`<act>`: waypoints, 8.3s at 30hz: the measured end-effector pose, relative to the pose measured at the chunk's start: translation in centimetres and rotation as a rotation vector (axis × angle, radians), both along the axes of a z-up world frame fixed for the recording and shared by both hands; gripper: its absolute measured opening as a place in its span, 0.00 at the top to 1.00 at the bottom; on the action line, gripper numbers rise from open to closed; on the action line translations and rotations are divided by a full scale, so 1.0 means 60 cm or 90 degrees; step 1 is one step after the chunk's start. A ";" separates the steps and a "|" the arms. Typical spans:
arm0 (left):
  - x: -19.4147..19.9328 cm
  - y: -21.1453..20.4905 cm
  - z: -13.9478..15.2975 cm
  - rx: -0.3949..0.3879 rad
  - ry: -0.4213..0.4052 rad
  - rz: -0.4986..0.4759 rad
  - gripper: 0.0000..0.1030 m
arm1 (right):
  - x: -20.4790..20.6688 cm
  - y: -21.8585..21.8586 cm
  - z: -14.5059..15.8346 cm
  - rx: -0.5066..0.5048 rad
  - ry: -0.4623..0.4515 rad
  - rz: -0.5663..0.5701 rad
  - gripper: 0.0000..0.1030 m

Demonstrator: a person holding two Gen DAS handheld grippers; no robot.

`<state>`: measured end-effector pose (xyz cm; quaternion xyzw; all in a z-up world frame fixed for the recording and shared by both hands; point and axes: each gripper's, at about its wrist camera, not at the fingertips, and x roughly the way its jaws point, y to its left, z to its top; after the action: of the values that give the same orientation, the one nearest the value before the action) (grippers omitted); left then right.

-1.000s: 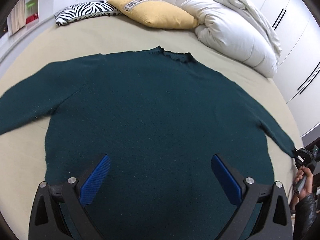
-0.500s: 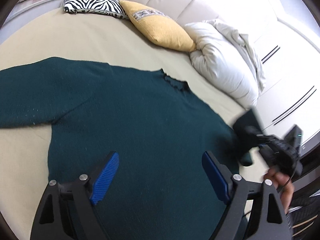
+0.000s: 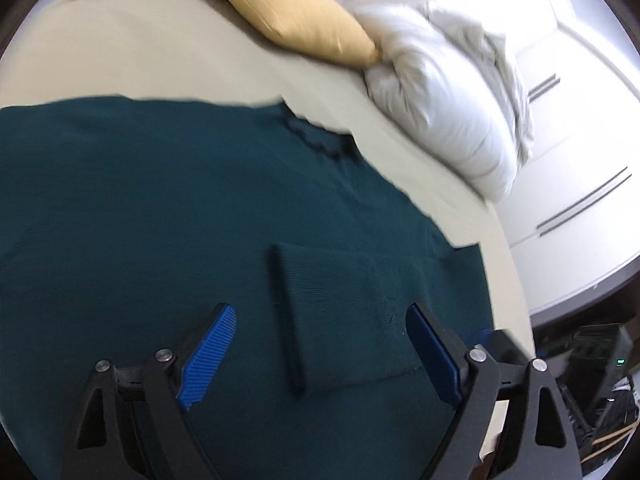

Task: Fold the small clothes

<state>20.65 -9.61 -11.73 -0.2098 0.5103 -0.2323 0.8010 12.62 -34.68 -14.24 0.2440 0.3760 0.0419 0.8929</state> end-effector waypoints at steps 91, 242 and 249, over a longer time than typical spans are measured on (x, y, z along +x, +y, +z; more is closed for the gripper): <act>-0.191 0.831 -0.036 -0.099 -0.023 0.585 0.91 | -0.061 0.258 0.022 -0.058 -0.027 0.008 0.09; -0.471 0.355 -0.030 -0.039 0.114 -0.003 0.32 | -0.438 -0.153 -0.059 0.128 0.099 -0.080 0.47; -0.467 0.346 -0.035 -0.039 0.133 -0.019 0.64 | -0.483 -0.185 -0.047 0.119 0.109 -0.103 0.47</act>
<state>-7.39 11.14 -13.86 -0.2497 0.5865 -0.2363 0.7333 -16.34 -45.76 -17.06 0.3582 0.4246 -0.0162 0.8314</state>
